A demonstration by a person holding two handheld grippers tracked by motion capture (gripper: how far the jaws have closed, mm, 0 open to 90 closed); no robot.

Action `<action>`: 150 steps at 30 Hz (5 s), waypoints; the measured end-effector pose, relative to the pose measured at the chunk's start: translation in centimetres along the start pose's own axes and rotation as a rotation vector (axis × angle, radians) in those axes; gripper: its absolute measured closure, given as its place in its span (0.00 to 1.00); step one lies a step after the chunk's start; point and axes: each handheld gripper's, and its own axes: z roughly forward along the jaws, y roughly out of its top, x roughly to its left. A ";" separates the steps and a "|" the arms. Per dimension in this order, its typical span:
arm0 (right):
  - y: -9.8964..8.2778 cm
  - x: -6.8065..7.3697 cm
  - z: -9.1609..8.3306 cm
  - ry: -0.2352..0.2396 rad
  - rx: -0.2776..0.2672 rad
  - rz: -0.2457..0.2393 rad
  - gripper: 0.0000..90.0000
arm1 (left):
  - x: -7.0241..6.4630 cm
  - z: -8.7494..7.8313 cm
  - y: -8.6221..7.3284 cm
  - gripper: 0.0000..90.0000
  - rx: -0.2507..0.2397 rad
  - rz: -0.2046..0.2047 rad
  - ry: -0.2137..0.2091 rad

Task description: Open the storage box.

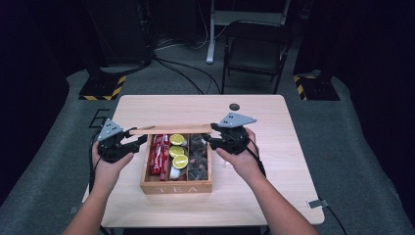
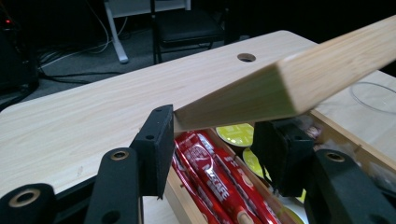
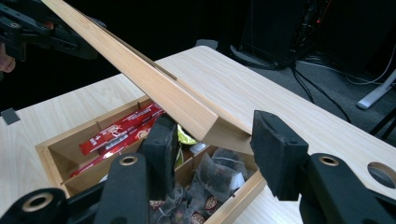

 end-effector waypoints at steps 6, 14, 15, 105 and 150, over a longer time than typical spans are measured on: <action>0.5 -0.2 0.1 -0.009 0.002 -0.001 0.57 | 0.2 0.9 0.1 0.55 -0.012 -0.001 0.028; 0.9 -0.4 0.3 -0.014 0.002 0.005 0.57 | 0.8 1.4 0.1 0.60 -0.023 -0.036 0.019; 1.0 -0.4 0.3 -0.013 0.004 0.003 0.56 | 0.9 1.5 0.1 0.60 -0.023 -0.031 0.021; -7.0 3.9 5.6 0.031 0.090 0.033 0.50 | 2.2 2.2 0.1 0.62 -0.042 -0.065 -0.028; -9.7 3.8 9.3 0.093 0.269 0.046 0.66 | 2.2 2.1 0.0 0.62 -0.032 -0.056 -0.031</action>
